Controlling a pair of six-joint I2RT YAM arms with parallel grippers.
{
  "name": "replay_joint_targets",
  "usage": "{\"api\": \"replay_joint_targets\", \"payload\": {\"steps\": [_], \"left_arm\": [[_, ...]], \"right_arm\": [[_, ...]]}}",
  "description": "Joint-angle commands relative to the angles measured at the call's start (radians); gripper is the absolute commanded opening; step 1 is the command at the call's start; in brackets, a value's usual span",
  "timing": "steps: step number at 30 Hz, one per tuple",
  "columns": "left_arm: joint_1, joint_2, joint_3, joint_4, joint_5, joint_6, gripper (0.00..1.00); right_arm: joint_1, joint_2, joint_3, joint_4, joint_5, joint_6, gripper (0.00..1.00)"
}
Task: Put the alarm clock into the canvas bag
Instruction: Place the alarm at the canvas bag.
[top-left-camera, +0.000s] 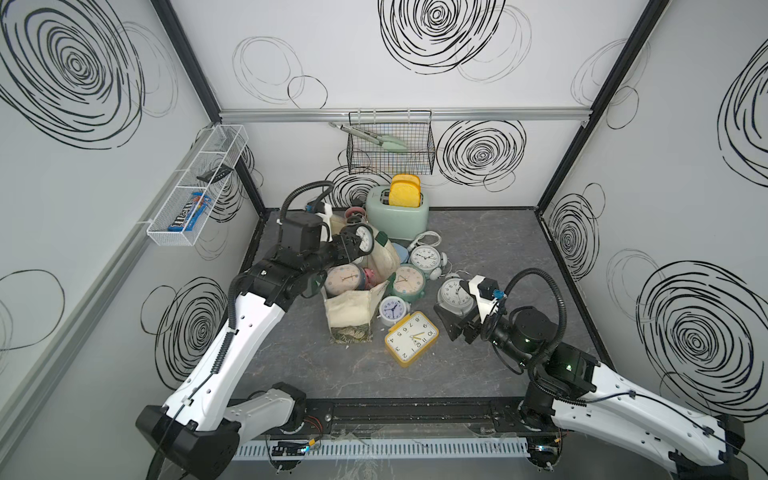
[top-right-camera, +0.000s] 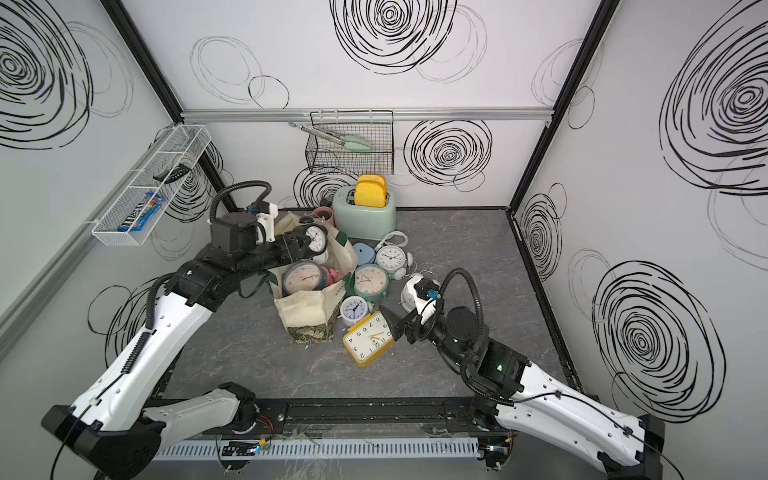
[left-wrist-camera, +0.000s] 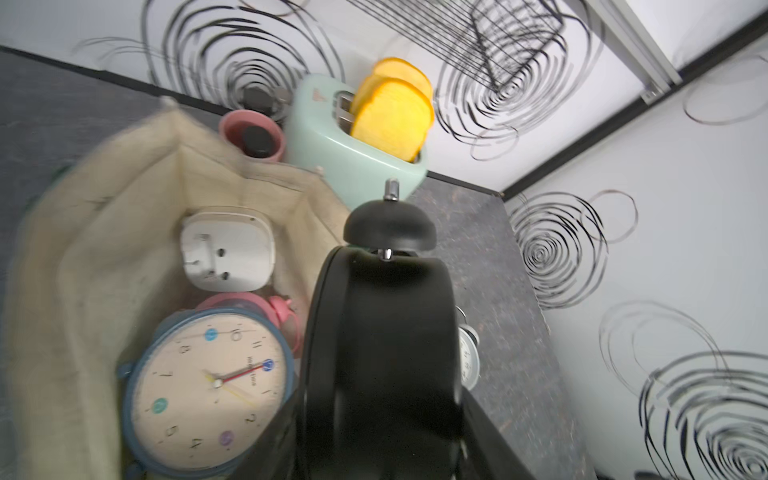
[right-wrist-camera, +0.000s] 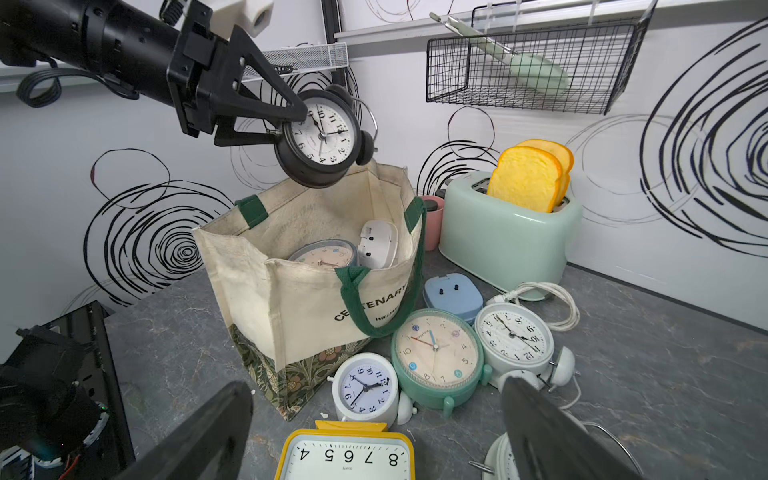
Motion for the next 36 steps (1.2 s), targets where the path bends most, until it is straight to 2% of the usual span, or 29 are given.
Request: {"api": "replay_joint_targets", "payload": {"steps": [1, 3, 8, 17, 23, 28, 33, 34, 36], "left_arm": [[0.075, 0.01, -0.04, 0.108, 0.058, -0.043, 0.4], [0.112, 0.037, -0.062, 0.134, 0.081, -0.057, 0.4], [0.133, 0.123, -0.073, 0.191, 0.097, -0.082, 0.4], [0.115, 0.323, -0.039, 0.287, 0.113, -0.138, 0.4], [0.101, 0.431, -0.031, 0.329, 0.117, -0.162, 0.44], [0.108, 0.458, -0.055, 0.347, 0.128, -0.173, 0.57], [0.11, 0.41, -0.055, 0.339, 0.126, -0.148, 0.79], [0.111, 0.399, -0.049, 0.329, 0.127, -0.139, 0.87], [0.113, 0.376, -0.038, 0.311, 0.131, -0.121, 0.97]], "right_arm": [[0.002, 0.01, -0.008, 0.038, -0.009, 0.059, 0.97], [-0.001, 0.022, -0.012, 0.038, -0.017, 0.09, 0.97], [-0.008, 0.011, -0.029, 0.035, -0.042, 0.114, 0.97], [-0.047, -0.034, -0.04, -0.006, -0.062, 0.133, 0.97], [-0.077, -0.054, -0.042, -0.026, -0.069, 0.14, 0.97], [-0.101, -0.051, -0.042, -0.038, -0.073, 0.157, 0.97], [-0.124, -0.051, -0.042, -0.042, -0.09, 0.17, 0.97], [-0.13, -0.05, -0.042, -0.042, -0.093, 0.173, 0.97], [-0.14, -0.045, -0.038, -0.042, -0.096, 0.179, 0.97]]}}
